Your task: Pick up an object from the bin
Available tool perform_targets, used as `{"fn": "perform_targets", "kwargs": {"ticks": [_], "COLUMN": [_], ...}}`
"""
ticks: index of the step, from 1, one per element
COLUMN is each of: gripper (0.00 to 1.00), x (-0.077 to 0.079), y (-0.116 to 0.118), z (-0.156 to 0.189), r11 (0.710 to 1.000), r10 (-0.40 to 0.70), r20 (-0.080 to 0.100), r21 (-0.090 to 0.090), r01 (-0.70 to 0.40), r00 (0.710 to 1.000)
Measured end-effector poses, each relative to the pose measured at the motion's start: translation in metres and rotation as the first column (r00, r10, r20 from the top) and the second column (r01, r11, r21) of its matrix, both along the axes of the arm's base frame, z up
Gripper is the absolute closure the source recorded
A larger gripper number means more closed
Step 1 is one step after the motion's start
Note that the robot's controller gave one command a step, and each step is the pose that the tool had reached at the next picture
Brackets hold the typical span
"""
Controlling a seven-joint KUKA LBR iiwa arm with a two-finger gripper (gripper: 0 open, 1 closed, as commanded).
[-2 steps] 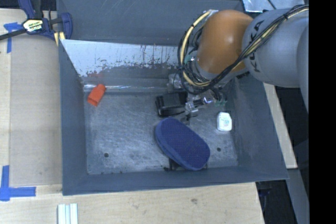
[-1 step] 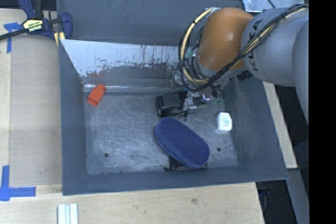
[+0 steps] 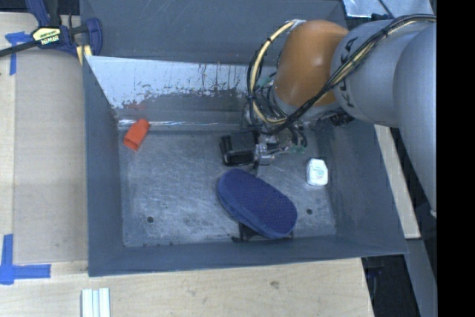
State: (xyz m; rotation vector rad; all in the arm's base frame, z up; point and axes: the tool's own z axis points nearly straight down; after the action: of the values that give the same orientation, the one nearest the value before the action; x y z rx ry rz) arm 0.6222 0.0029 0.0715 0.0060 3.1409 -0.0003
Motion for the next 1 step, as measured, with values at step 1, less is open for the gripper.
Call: {"fn": "perform_targets", "kwargs": {"ticks": [1], "gripper": [0.0], "x": [0.0001], "y": [-0.0001], "z": [0.0003], "r11": [1.0], "r10": [0.001], "r20": [0.0], "r21": [0.0], "r01": [-0.001], "r00": [1.0]}}
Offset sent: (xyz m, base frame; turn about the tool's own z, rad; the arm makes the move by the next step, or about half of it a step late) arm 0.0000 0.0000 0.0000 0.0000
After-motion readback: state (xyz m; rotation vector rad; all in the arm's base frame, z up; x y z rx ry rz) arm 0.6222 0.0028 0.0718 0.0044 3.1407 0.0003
